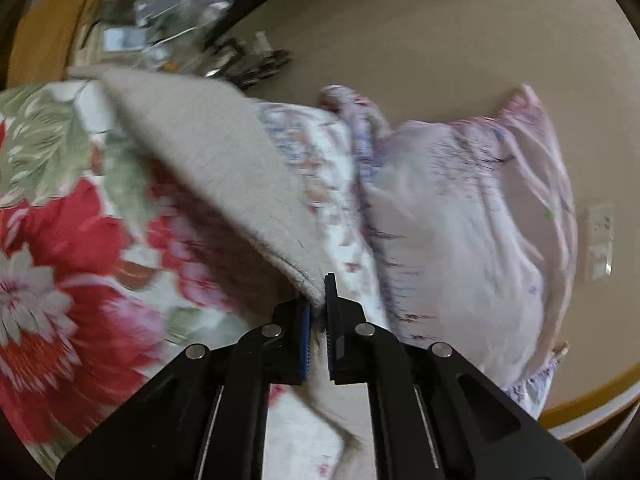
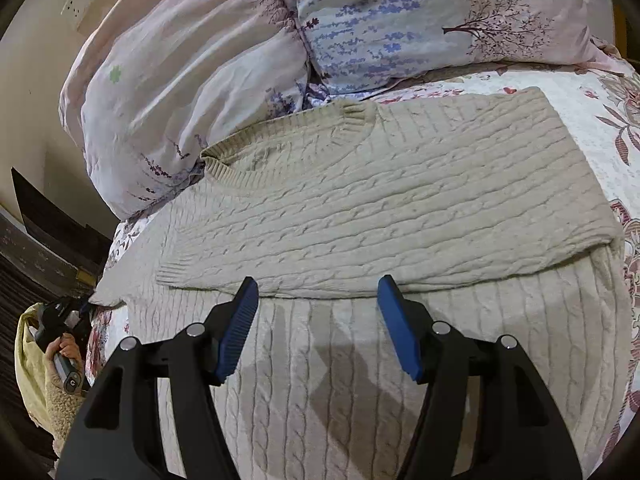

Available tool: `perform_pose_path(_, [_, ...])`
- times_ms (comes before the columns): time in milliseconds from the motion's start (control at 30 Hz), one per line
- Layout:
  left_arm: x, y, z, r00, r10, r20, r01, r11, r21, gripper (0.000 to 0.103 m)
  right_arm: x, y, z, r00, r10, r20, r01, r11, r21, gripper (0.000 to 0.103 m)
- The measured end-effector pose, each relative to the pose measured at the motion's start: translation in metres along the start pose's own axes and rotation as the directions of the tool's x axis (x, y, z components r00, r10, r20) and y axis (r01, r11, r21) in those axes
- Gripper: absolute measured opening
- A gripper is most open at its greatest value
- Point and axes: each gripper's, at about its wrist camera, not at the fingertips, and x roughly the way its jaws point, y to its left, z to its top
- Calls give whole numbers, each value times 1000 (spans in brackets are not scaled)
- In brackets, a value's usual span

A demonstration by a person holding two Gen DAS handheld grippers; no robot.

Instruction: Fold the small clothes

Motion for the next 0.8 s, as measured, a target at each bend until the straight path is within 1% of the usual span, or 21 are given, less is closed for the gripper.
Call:
perform_pose_path(100, [-4,-33,-10,998,-63,-3,63,996,70,5,-3,-4,0,1000,5,6,-6,1000,9,62])
perform_pose_path(200, [-3,-73,-30,992,-126,-24,128,976,177,5,-6,-6,-1,1000,6,10,-6,1000,11,62])
perform_pose_path(233, [-1,-90,-41,988,-150,-39,155,963,222,5,-7,-7,-1,1000,6,12,-6,1000,11,62])
perform_pose_path(333, [7,-124,-70,976,-198,-94,218,925,311,5,-12,-10,-1,1000,7,18,-8,1000,16,62])
perform_pose_path(433, [22,-158,-113,951,-243,-191,301,869,392,5,-16,-14,-2,1000,5,28,-6,1000,23,62])
perform_pose_path(467, [30,-169,-134,939,-249,-238,331,843,424,5,-17,-15,-2,1000,3,29,-4,1000,26,62])
perform_pose_path(533, [43,-182,-165,925,-239,-296,358,809,466,5,-19,-19,-3,999,-1,33,0,999,34,62])
perform_pose_path(567, [52,-189,-185,916,-224,-333,371,789,489,5,-20,-21,-3,999,-3,33,2,999,37,62])
perform_pose_path(600, [59,-192,-199,909,-212,-358,378,779,500,5,-22,-23,-3,999,-7,34,5,999,41,62])
perform_pose_path(667, [77,-195,-229,893,-177,-414,389,766,511,5,-25,-27,-3,999,-10,37,8,999,47,62])
perform_pose_path(700, [83,-194,-240,887,-161,-432,390,762,517,5,-27,-29,-4,999,-11,41,9,999,50,62])
perform_pose_path(733, [88,-195,-251,884,-145,-444,388,758,525,5,-28,-30,-3,999,-14,44,12,999,52,62])
perform_pose_path(800, [97,-194,-272,884,-104,-455,373,745,553,5,-30,-33,-3,999,-16,49,13,998,54,62])
